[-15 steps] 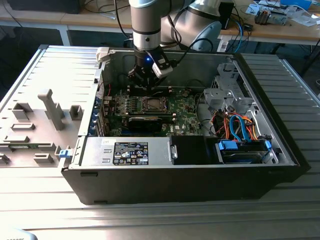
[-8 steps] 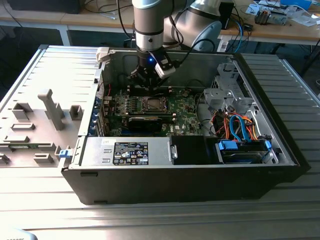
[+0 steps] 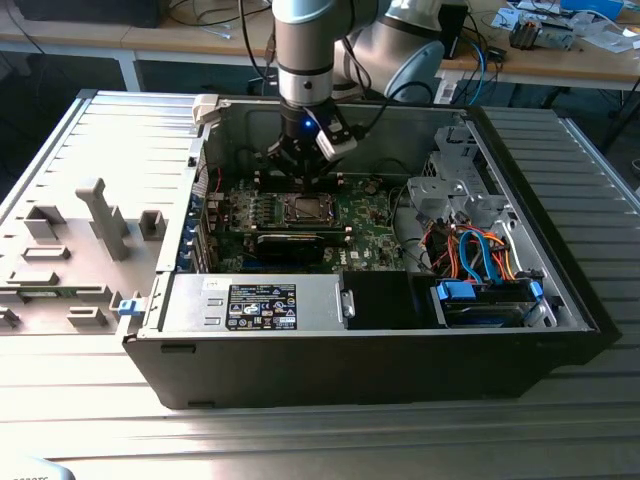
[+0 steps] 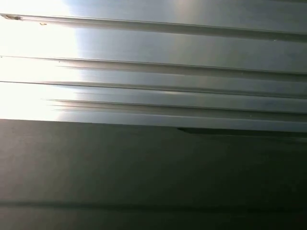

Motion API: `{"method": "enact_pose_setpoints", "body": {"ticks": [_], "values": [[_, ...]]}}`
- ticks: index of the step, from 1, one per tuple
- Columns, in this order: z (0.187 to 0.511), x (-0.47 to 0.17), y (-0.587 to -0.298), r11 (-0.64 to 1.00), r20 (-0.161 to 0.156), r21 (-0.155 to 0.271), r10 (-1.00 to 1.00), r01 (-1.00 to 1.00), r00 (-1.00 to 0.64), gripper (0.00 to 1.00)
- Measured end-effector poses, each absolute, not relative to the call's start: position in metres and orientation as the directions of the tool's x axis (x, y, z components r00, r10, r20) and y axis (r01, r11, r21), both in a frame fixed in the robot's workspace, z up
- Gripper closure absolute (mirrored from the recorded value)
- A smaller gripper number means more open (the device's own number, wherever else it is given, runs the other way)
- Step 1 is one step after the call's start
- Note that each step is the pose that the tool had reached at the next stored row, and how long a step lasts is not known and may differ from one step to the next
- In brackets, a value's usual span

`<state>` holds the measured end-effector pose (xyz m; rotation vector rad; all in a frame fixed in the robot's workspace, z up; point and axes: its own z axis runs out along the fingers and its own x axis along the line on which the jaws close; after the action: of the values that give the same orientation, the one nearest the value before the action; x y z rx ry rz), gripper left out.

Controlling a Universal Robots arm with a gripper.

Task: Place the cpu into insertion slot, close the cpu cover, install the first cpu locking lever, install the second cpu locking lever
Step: 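Install the first cpu locking lever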

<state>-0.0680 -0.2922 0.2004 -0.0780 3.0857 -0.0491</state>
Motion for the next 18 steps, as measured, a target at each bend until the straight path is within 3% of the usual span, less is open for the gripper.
{"method": "enact_pose_setpoints", "body": {"ticks": [7, 11, 18], "values": [[0.200, -0.062, -0.293, 0.999, -0.053, -0.017, -0.051, -0.050, -0.997, 0.89], [0.200, -0.057, -0.293, 0.999, -0.054, 0.017, -0.050, -0.051, -0.997, 0.89], [0.214, -0.057, -0.292, 0.999, -0.055, 0.018, -0.050, -0.051, -0.997, 0.89]]}}
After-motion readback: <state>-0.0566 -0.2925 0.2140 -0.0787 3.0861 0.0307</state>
